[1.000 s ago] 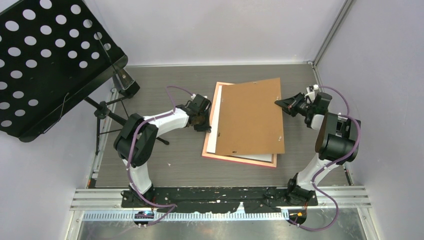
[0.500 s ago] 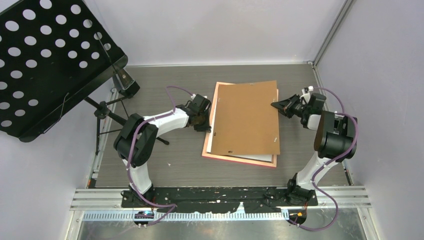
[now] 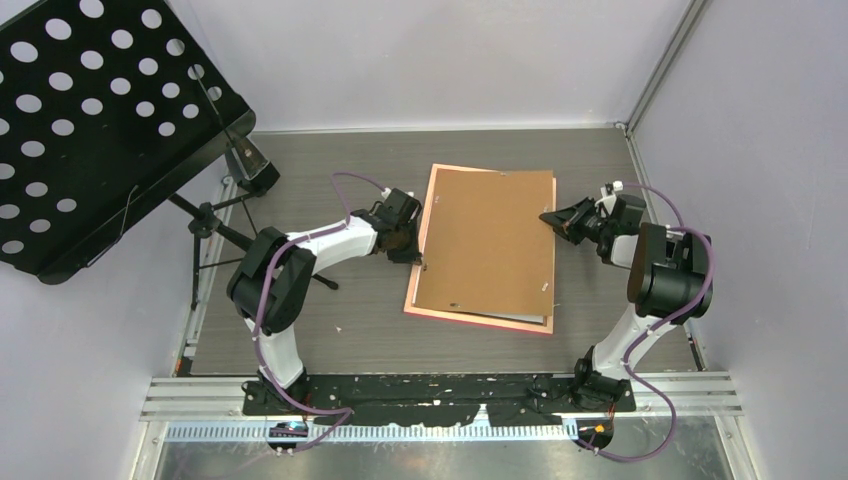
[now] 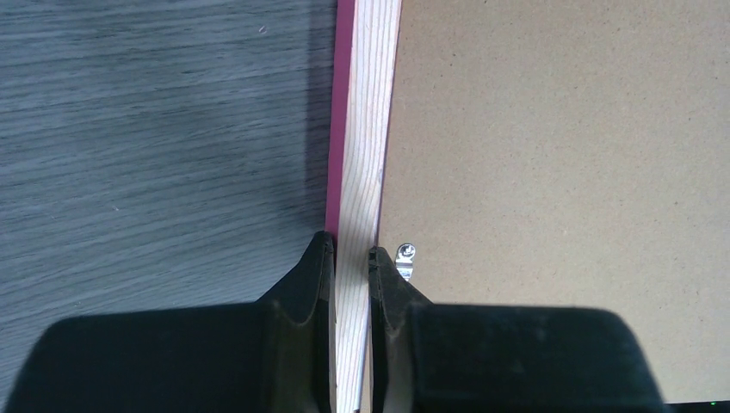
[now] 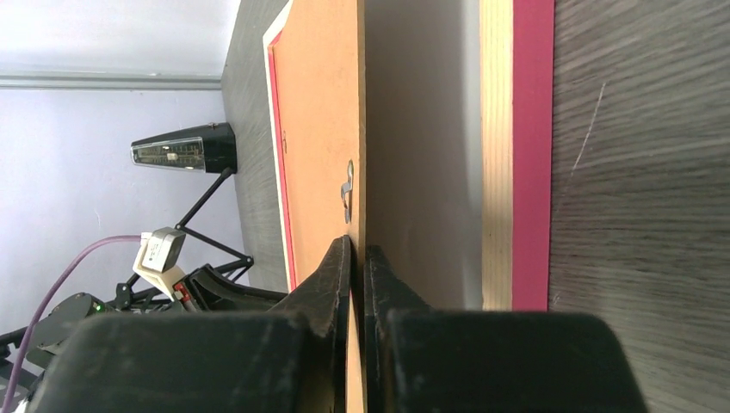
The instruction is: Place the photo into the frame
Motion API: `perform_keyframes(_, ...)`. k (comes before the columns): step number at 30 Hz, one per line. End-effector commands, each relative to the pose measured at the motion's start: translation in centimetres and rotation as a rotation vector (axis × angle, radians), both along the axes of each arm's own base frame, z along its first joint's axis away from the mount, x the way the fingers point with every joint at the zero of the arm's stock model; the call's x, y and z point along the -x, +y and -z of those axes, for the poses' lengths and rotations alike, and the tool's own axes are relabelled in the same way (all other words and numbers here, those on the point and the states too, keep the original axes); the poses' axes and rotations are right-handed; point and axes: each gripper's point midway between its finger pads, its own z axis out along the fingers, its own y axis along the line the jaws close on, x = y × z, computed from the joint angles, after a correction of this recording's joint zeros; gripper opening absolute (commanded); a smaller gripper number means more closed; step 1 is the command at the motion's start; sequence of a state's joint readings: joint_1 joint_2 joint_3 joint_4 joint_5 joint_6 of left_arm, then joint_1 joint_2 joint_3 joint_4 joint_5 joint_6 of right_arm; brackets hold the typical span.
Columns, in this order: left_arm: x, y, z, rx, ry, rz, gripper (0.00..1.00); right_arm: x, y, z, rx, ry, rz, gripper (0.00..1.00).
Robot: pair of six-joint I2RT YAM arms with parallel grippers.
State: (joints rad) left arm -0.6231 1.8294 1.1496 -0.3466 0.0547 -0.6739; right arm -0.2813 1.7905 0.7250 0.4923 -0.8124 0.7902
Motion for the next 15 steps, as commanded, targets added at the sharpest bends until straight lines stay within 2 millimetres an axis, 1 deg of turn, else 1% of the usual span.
perform_keyframes(1, -0.2, -1.0, -1.7, 0.073, -0.024, -0.001, 0.09, 1.0, 0.4, 1.1, 0.080, 0.014, -0.006, 0.05)
perform_keyframes(5, -0.2, -1.1, -1.8, 0.080, -0.021, 0.002, 0.12, 1.3, 0.5, 1.6, 0.094, 0.023, -0.007, 0.05)
perform_keyframes(12, -0.1, -1.3, -1.7, 0.085, -0.016, 0.007, 0.16, 1.3, 1.0, 2.0, 0.120, 0.026, -0.028, 0.05)
perform_keyframes(14, -0.1, -1.3, -1.7, 0.086, -0.016, 0.008, 0.19, 1.4, 1.1, 2.2, 0.127, 0.031, -0.032, 0.06)
perform_keyframes(15, -0.1, -1.3, -1.8, 0.088, -0.017, 0.008, 0.22, 1.4, 1.1, 2.3, 0.130, 0.032, -0.034, 0.06)
